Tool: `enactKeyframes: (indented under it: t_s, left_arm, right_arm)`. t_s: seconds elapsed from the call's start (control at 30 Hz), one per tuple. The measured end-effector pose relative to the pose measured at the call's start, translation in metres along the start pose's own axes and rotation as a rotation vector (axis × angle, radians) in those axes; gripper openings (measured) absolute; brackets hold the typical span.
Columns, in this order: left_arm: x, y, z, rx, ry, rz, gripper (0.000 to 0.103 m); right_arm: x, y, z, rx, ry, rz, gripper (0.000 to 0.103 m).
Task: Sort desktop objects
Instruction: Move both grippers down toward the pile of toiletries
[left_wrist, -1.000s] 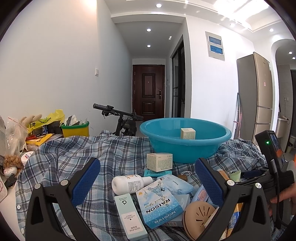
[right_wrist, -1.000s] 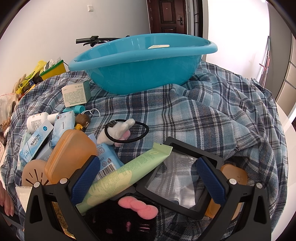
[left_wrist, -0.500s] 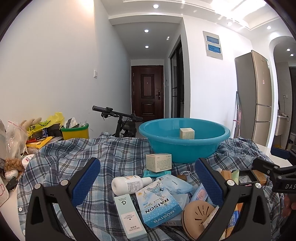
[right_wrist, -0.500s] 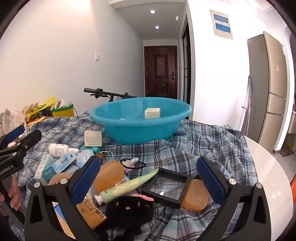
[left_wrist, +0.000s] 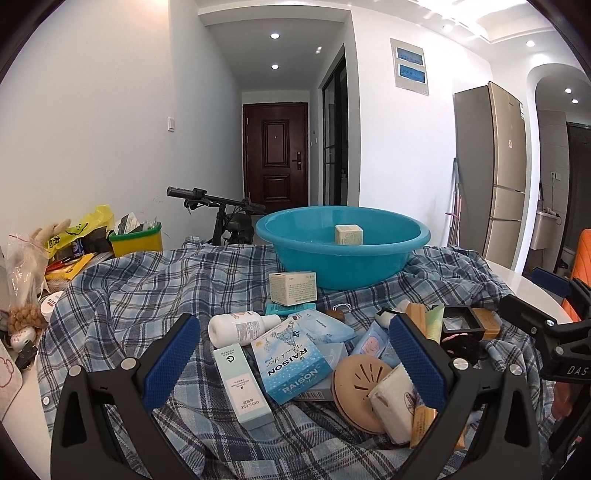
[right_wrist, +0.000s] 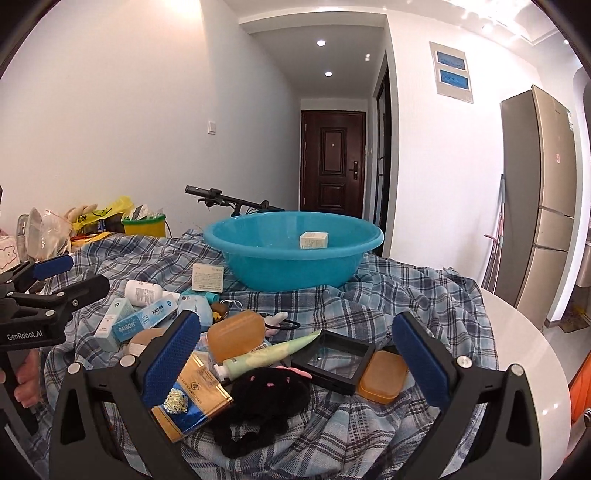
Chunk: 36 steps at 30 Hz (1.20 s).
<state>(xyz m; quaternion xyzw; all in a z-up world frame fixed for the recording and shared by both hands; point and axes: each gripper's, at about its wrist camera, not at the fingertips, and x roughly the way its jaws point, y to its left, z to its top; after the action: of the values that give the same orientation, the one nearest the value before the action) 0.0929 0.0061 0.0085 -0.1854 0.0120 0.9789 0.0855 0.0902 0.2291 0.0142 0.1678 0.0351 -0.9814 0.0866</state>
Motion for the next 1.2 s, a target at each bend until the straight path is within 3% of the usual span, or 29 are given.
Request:
enactKeyframes:
  t_s: [0.17,0.47,0.6,0.73,0.8,0.87,1.1,1.2]
  left_arm:
    - [0.0,0.003,0.008,0.011,0.04,-0.029,0.103]
    - [0.023,-0.007,0.003,0.133,0.215,-0.095,0.102]
    - [0.04,-0.009,0.001,0.15,0.281,-0.089,0.089]
    - [0.06,-0.007,0.0,0.13,0.353,-0.093,0.082]
    - [0.073,-0.001,0.001,0.096,0.41,-0.11,0.061]
    - [0.085,0.006,0.0,0.062,0.461,-0.119,0.055]
    - [0.104,0.018,0.0,-0.024,0.529,-0.166,0.055]
    - [0.109,0.02,0.001,-0.043,0.545,-0.163,0.066]
  right_arm:
    - [0.0,-0.004,0.005,-0.033,0.049,0.074,0.103]
    - [0.017,-0.001,0.016,-0.157,0.171,0.243,0.097]
    - [0.037,0.005,0.021,-0.212,0.207,0.272,0.091]
    - [0.063,0.016,0.021,-0.264,0.251,0.31,0.09]
    - [0.076,0.022,0.021,-0.296,0.269,0.316,0.09]
    - [0.087,0.025,0.021,-0.309,0.289,0.319,0.09]
    - [0.119,0.027,0.016,-0.306,0.385,0.36,0.09]
    - [0.125,0.03,0.016,-0.333,0.393,0.364,0.09]
